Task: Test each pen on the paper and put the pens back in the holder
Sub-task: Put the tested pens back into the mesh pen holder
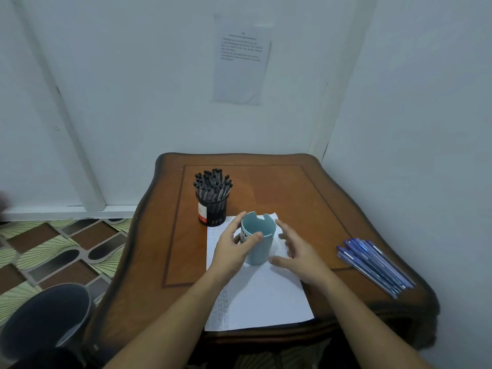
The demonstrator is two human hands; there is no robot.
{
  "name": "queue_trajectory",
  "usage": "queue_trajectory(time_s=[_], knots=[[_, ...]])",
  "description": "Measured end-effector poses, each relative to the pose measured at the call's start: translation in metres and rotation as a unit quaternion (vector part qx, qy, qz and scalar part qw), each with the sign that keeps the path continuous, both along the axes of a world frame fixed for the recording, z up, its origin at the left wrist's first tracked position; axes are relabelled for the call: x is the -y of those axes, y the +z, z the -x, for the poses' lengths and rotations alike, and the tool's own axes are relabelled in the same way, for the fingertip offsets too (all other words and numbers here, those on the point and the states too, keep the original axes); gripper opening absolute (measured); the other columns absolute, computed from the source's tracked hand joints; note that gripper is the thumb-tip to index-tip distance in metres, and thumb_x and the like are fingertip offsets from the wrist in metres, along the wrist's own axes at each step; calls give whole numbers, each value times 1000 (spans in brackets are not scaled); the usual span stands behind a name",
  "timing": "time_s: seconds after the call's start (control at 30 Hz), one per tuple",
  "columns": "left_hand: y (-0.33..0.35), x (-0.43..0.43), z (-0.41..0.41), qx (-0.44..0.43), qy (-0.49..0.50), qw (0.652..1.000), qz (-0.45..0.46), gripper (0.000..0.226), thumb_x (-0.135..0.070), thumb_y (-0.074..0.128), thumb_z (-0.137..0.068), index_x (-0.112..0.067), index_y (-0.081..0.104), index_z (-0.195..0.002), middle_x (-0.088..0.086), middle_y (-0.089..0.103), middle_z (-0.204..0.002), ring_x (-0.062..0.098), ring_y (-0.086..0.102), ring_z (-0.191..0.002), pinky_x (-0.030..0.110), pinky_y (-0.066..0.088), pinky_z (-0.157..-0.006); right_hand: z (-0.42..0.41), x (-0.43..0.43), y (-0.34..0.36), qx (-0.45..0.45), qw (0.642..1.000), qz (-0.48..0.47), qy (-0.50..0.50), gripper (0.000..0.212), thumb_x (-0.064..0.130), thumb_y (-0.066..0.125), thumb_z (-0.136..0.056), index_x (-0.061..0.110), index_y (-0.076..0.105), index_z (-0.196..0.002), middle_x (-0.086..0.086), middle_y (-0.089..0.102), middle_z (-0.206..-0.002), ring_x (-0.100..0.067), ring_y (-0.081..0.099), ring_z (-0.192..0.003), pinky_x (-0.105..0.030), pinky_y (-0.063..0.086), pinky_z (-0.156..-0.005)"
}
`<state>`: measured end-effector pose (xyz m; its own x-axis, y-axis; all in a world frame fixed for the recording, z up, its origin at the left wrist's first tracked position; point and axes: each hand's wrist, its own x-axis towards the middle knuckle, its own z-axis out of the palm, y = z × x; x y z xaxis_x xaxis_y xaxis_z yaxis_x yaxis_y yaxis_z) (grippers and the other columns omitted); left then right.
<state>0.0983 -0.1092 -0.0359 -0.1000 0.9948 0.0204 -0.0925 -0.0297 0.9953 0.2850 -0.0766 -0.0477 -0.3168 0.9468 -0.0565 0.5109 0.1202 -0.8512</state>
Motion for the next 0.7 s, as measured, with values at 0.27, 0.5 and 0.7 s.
queue_trajectory(time_s=[0.27, 0.5, 0.7], knots=[[1, 13, -18, 8, -20, 1000, -6, 49, -21, 70, -87, -41, 49, -126, -24, 53, -120, -4, 54, -99, 3, 45, -64, -115, -6, 11, 222, 961, -64, -151, 91, 40, 83, -74, 37, 33, -150, -2, 39, -155, -25, 32, -141, -47, 33, -113], [-1, 16, -29, 2, -31, 999, -9, 48, -19, 69, -87, -36, 52, -128, -28, 55, -117, -13, 57, -94, 4, 46, -64, -176, -10, 1, 296, 934, 68, -190, 134, 81, 66, -35, 46, 15, -154, -5, 30, -160, -35, 28, -144, -50, 24, -117], [-1, 17, -31, 1, -29, 1000, -6, 51, -18, 69, -87, -30, 51, -134, -28, 55, -117, -18, 56, -90, 2, 45, -63, -162, -8, 1, 358, 911, 47, -200, 95, 53, 73, -78, 42, 18, -155, -10, 29, -155, -36, 27, -140, -45, 25, -110]])
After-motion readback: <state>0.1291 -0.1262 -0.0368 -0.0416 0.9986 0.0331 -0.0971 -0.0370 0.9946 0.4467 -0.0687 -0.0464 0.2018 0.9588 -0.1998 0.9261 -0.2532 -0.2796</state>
